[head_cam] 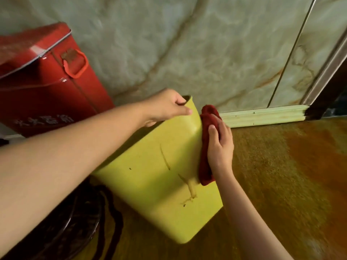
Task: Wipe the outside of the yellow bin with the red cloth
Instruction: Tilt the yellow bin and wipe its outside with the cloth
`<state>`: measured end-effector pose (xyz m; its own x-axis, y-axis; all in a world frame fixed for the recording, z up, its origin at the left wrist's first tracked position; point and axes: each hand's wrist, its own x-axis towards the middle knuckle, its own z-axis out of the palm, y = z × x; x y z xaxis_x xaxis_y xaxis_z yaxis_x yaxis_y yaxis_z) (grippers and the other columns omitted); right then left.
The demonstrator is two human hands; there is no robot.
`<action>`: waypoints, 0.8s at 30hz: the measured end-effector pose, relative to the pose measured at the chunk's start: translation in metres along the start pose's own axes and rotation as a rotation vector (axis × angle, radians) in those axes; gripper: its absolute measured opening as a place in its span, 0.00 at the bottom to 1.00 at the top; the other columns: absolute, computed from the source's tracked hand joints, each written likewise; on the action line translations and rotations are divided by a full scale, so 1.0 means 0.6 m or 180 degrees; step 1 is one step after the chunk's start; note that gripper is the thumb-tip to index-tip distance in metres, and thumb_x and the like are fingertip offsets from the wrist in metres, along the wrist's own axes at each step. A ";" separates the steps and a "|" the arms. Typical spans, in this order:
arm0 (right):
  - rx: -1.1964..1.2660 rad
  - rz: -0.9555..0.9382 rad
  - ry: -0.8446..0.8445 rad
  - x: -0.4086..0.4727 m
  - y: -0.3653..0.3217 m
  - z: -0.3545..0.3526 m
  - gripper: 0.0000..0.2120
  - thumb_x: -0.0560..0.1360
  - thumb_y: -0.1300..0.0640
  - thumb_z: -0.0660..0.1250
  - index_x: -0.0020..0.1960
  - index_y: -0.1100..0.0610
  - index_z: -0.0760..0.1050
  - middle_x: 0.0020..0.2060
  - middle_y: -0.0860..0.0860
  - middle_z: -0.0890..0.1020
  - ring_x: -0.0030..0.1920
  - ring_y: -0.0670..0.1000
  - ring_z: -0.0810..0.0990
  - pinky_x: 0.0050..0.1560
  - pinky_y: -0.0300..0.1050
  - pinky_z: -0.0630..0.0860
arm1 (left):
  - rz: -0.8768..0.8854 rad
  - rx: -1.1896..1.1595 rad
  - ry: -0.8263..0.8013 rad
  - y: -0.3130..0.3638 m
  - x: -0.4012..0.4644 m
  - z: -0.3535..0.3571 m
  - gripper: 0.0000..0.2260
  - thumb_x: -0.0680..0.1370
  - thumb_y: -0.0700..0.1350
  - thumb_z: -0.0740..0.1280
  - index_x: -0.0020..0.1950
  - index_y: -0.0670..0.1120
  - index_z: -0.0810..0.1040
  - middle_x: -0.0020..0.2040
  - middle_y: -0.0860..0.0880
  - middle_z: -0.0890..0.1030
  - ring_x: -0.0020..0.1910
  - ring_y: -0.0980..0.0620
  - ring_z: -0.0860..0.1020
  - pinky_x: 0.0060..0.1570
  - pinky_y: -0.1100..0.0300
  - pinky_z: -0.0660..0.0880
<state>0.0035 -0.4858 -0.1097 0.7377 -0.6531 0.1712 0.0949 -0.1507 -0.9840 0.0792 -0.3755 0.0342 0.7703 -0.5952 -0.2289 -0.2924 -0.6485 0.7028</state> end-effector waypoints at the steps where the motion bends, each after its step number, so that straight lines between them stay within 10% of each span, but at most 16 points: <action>1: 0.0001 0.0089 0.0038 -0.002 0.004 -0.001 0.16 0.79 0.54 0.58 0.65 0.50 0.72 0.64 0.51 0.74 0.64 0.47 0.70 0.63 0.36 0.63 | -0.0041 -0.0030 -0.0090 -0.006 -0.006 0.002 0.14 0.74 0.41 0.65 0.52 0.31 0.76 0.44 0.42 0.78 0.42 0.48 0.73 0.44 0.57 0.68; 4: -0.0068 0.0241 0.0063 -0.006 0.016 -0.008 0.17 0.79 0.52 0.56 0.67 0.51 0.70 0.66 0.53 0.72 0.64 0.47 0.70 0.66 0.46 0.65 | -0.0055 0.0171 -0.0335 -0.037 -0.039 -0.025 0.19 0.72 0.42 0.68 0.63 0.45 0.73 0.51 0.56 0.79 0.47 0.61 0.77 0.45 0.72 0.73; 7: -0.0037 0.0217 0.0072 -0.031 0.009 -0.003 0.22 0.77 0.47 0.52 0.69 0.50 0.67 0.69 0.52 0.68 0.69 0.49 0.67 0.70 0.50 0.64 | 0.0010 0.0762 -0.0458 -0.085 -0.101 -0.057 0.27 0.71 0.41 0.69 0.64 0.63 0.66 0.33 0.57 0.84 0.26 0.65 0.70 0.27 0.73 0.66; 8: -0.0006 0.0201 0.0080 -0.040 0.000 0.003 0.23 0.77 0.46 0.51 0.70 0.49 0.67 0.70 0.52 0.66 0.70 0.49 0.65 0.72 0.50 0.62 | 0.0018 0.0812 -0.0411 -0.098 -0.116 -0.062 0.27 0.72 0.40 0.68 0.61 0.67 0.65 0.44 0.60 0.68 0.21 0.62 0.64 0.22 0.73 0.60; 9: 0.0070 0.0164 0.0082 -0.048 -0.011 0.011 0.23 0.76 0.46 0.51 0.70 0.49 0.66 0.71 0.51 0.66 0.71 0.48 0.63 0.73 0.49 0.61 | 0.0026 0.0734 -0.0329 -0.108 -0.124 -0.068 0.27 0.72 0.40 0.67 0.59 0.69 0.65 0.24 0.61 0.64 0.21 0.59 0.60 0.20 0.70 0.56; 13: 0.0354 -0.0369 -0.0177 -0.072 -0.088 0.072 0.23 0.77 0.51 0.55 0.71 0.50 0.64 0.74 0.52 0.63 0.72 0.40 0.57 0.68 0.25 0.50 | -0.0267 0.0132 -0.0303 -0.108 -0.113 -0.075 0.25 0.73 0.37 0.65 0.62 0.64 0.68 0.31 0.43 0.70 0.27 0.49 0.62 0.25 0.62 0.56; 18: -0.0956 -0.0739 -0.0383 -0.085 -0.089 0.118 0.26 0.76 0.41 0.53 0.73 0.35 0.50 0.78 0.44 0.49 0.78 0.51 0.47 0.72 0.65 0.44 | -0.0391 -0.0318 -0.0690 -0.106 -0.103 -0.074 0.23 0.75 0.36 0.62 0.62 0.61 0.67 0.29 0.56 0.83 0.27 0.62 0.77 0.26 0.70 0.72; 24: -0.1293 -0.0329 -0.0381 -0.153 0.063 0.055 0.27 0.73 0.38 0.51 0.71 0.34 0.50 0.76 0.42 0.49 0.78 0.49 0.42 0.73 0.69 0.42 | -0.0665 -0.0395 -0.0370 -0.115 -0.097 -0.087 0.26 0.74 0.36 0.63 0.68 0.56 0.65 0.36 0.49 0.85 0.33 0.57 0.81 0.32 0.64 0.77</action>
<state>-0.0386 -0.4073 -0.1641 0.8126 -0.5322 0.2374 -0.0806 -0.5061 -0.8587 0.0844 -0.2715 0.0344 0.7342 -0.5098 -0.4485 -0.0567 -0.7042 0.7077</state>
